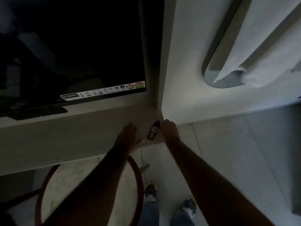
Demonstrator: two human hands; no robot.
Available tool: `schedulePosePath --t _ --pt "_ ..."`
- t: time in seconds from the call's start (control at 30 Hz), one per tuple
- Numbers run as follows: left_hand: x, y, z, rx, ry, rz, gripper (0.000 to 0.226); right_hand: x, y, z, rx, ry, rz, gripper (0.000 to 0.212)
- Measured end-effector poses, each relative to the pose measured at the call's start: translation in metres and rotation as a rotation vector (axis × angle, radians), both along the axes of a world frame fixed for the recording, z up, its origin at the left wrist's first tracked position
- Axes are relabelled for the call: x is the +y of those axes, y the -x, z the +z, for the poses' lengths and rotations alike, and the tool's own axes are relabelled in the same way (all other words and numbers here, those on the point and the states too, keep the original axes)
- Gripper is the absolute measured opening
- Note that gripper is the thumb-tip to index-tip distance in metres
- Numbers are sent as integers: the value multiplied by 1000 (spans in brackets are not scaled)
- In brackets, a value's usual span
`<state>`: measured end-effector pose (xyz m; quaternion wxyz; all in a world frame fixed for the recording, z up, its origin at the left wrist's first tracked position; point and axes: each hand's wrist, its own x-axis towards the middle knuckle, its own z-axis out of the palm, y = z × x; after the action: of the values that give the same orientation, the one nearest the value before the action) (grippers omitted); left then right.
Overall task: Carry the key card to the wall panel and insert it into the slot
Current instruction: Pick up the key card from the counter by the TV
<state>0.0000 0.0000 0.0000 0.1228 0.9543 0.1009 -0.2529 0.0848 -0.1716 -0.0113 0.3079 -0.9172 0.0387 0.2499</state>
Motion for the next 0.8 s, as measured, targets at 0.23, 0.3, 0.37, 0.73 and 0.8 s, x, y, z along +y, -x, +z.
schedulePosePath --t 0.23,0.3,0.37,0.73,0.8 --pt "-3 -1 3 -14 -8 24 81 1 -9 6 -31 76 -82 38" --pt "-4 -2 7 18 -8 12 80 -6 -13 9 -20 63 -132 33" --pt "-6 -3 10 33 -6 5 79 -14 -16 11 -8 23 -150 29" --pt "-60 -29 60 -25 40 -127 82 -89 -12 62 39 -348 -454 29" --pt "-78 -39 77 -83 59 -168 82 -114 -15 82 9 -379 -486 28"
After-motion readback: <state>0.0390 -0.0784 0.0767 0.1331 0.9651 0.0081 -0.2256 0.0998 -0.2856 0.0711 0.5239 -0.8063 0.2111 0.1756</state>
